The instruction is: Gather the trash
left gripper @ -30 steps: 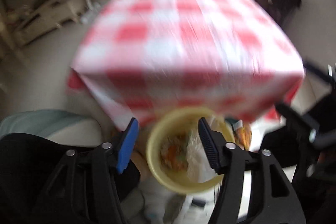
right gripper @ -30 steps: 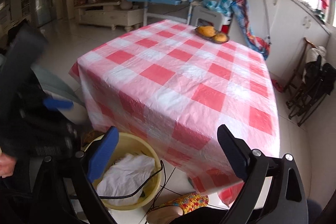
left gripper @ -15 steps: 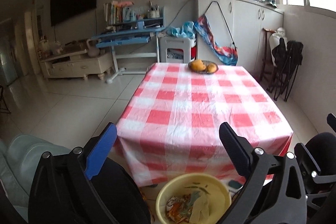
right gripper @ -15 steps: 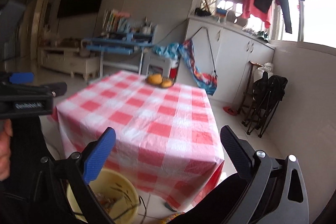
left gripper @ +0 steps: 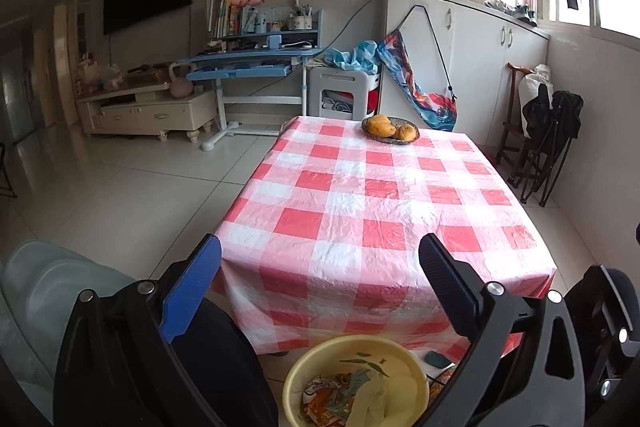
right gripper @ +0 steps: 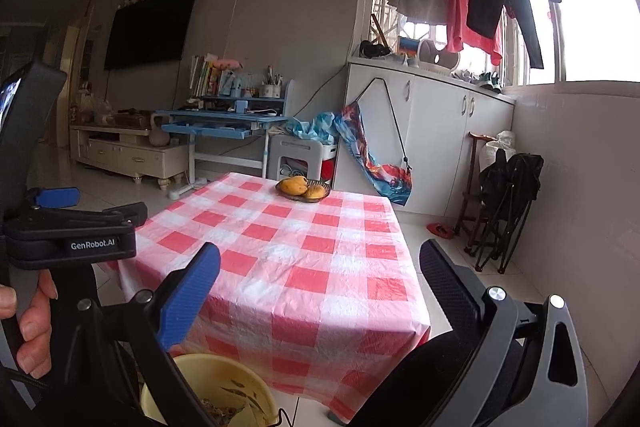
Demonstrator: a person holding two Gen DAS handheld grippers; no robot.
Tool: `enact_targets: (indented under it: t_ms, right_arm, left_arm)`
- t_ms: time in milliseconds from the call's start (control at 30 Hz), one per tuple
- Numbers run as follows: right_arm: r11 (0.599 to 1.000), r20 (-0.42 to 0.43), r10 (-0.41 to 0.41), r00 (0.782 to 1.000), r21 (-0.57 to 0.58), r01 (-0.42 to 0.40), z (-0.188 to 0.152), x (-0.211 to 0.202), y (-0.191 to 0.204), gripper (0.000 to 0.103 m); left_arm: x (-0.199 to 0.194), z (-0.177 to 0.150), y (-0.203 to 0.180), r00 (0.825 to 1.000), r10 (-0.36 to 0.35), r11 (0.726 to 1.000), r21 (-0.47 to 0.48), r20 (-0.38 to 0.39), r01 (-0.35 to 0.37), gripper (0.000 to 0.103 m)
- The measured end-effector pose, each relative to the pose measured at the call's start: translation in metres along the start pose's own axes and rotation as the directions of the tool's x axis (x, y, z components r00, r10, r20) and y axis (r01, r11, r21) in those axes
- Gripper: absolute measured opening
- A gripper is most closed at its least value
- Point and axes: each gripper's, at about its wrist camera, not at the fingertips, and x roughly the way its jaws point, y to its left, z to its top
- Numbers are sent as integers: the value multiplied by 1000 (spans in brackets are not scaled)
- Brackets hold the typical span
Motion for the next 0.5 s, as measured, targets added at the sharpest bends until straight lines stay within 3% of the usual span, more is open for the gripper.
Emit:
enact_targets:
  t_ms: [500]
  right_arm:
    - [1000,-23,15,1000,-6,-15,2,8,9,95]
  left_arm:
    - [4,0,10,1000,10,1000,-23,5,-10,96]
